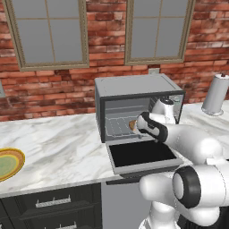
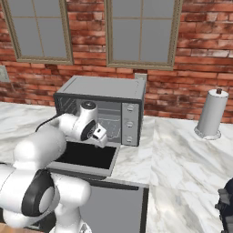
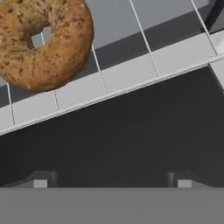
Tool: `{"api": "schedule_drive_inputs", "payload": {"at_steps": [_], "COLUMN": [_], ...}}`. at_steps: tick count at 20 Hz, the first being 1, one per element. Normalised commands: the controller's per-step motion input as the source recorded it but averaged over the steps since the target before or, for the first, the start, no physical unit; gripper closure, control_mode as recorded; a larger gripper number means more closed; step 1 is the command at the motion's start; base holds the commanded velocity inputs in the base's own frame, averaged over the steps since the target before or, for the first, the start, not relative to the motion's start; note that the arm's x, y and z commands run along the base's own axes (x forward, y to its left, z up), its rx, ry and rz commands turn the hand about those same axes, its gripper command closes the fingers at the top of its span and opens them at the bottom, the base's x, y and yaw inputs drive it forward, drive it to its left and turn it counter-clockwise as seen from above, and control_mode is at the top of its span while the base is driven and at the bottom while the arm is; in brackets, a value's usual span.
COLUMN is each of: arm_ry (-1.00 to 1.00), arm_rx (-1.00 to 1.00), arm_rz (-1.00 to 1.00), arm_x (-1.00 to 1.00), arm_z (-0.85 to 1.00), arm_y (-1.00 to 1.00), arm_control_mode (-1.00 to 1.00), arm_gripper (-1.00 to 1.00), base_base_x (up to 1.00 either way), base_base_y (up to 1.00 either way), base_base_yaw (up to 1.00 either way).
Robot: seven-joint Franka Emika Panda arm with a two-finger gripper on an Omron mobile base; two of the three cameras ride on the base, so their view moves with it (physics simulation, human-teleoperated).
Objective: Pick up the bagel from the plate, place it on the toaster oven rack, close the door, and set the timer.
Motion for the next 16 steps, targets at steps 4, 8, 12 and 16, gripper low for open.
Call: {"api": "schedule_drive_inputs", "payload": {"at_steps": [4,8,12,16], "arm_ry": [0.06,0.0,0.0,0.0], "arm_rx": [0.0,0.0,0.0,0.0], "arm_rz": [0.04,0.04,0.03,0.03], "arm_x": [0.53,0.75,0.9,0.56], "arm_z": [-0.24,-0.03,0.0,0.0], "arm_y": [0.0,0.0,0.0,0.0], "arm_control_mode": [-1.0,-1.0,-1.0,-1.0], "arm_gripper": [-1.0,-1.0,-1.0,-1.0], "base_base_x": [0.0,0.0,0.0,0.0], "base_base_y": [0.0,0.0,0.0,0.0], "base_base_yaw": [0.0,0.0,0.0,0.0]}}
